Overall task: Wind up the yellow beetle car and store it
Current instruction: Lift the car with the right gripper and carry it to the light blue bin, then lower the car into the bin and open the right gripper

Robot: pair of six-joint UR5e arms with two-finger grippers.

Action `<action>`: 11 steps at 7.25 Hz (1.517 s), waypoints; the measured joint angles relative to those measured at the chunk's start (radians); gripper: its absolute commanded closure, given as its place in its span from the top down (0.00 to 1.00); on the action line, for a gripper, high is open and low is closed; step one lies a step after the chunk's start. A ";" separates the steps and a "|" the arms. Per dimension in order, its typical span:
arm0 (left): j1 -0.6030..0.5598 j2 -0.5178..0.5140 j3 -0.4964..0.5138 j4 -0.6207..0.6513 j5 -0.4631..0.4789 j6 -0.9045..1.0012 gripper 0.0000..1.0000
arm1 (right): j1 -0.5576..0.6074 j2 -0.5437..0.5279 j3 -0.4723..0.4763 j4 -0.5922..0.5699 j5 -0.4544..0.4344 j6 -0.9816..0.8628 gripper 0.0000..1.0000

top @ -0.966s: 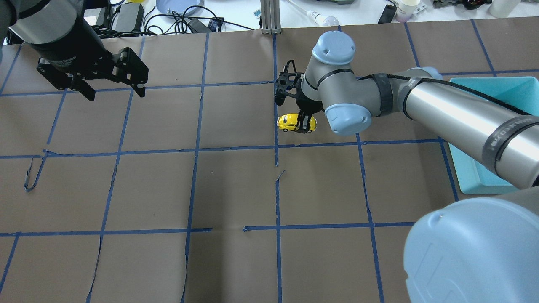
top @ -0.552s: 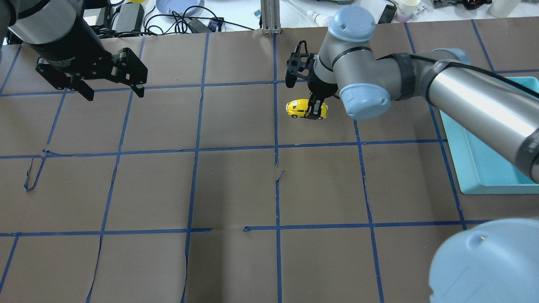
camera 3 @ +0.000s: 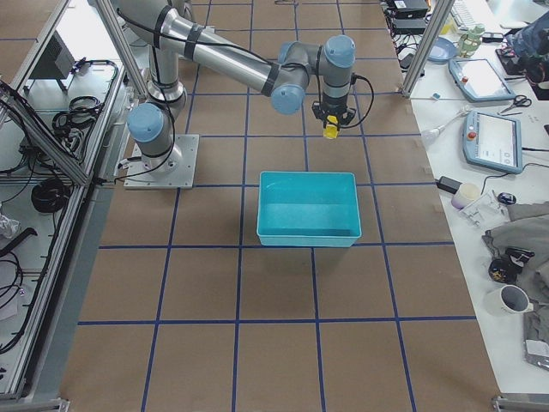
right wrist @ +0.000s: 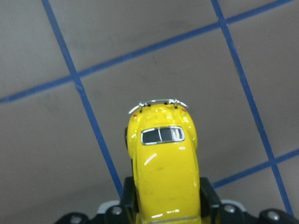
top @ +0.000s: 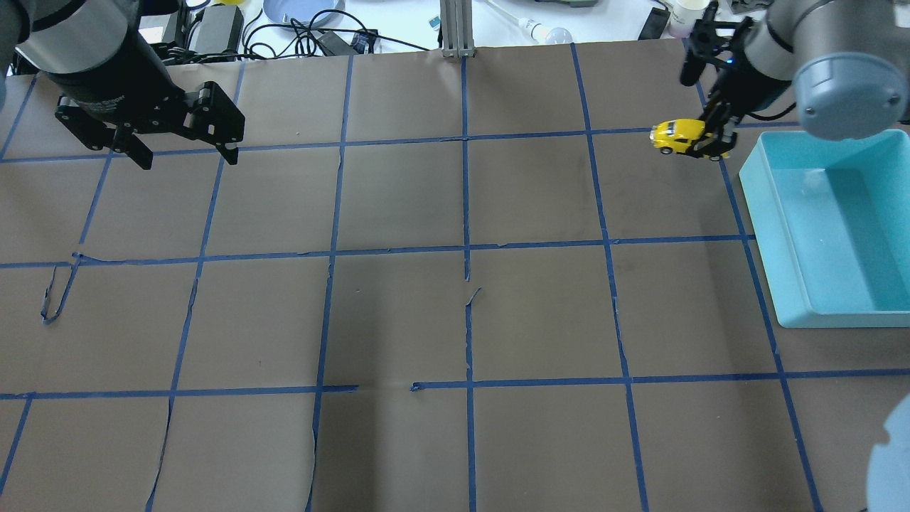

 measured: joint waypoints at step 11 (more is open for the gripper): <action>0.000 -0.004 -0.001 0.017 0.000 0.001 1.00 | -0.321 0.195 0.015 0.003 -0.041 -0.472 1.00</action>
